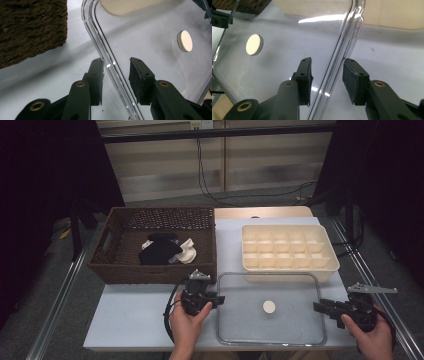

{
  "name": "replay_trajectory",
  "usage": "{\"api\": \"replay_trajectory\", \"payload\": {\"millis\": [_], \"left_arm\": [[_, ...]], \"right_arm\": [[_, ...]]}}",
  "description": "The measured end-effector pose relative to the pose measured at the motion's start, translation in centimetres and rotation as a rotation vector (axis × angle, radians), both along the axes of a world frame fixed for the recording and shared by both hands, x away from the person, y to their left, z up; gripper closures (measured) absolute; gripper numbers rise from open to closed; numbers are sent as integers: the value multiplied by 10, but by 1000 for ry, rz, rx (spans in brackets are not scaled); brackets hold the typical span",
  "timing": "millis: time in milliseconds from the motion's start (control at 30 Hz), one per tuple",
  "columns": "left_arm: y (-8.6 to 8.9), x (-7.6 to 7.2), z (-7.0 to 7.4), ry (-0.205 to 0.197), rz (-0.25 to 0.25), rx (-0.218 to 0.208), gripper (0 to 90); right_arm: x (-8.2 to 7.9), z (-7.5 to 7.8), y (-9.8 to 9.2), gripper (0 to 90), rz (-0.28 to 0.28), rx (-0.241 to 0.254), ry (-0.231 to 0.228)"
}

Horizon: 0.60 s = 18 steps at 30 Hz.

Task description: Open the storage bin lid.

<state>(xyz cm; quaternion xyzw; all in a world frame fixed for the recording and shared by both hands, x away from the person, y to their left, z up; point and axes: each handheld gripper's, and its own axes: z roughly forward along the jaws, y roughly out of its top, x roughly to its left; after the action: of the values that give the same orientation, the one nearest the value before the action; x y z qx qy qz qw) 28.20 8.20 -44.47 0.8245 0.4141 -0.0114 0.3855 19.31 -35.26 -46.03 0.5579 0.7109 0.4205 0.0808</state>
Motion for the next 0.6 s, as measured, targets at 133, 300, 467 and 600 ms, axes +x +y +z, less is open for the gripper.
{"api": "replay_trajectory", "payload": {"millis": [133,300,467,600], "left_arm": [[-2,2,0,-2,3,-11,640],[-3,3,-1,-10,3,-17,640],[-4,4,-4,-18,-2,-17,617],[-4,5,-6,-14,-6,-18,599]], "right_arm": [[1,0,-1,603,-3,1,3],[1,-1,-2,601,-19,5,1],[0,-2,-3,587,-22,15,-12],[1,-3,-2,566,-32,6,-27]]}}
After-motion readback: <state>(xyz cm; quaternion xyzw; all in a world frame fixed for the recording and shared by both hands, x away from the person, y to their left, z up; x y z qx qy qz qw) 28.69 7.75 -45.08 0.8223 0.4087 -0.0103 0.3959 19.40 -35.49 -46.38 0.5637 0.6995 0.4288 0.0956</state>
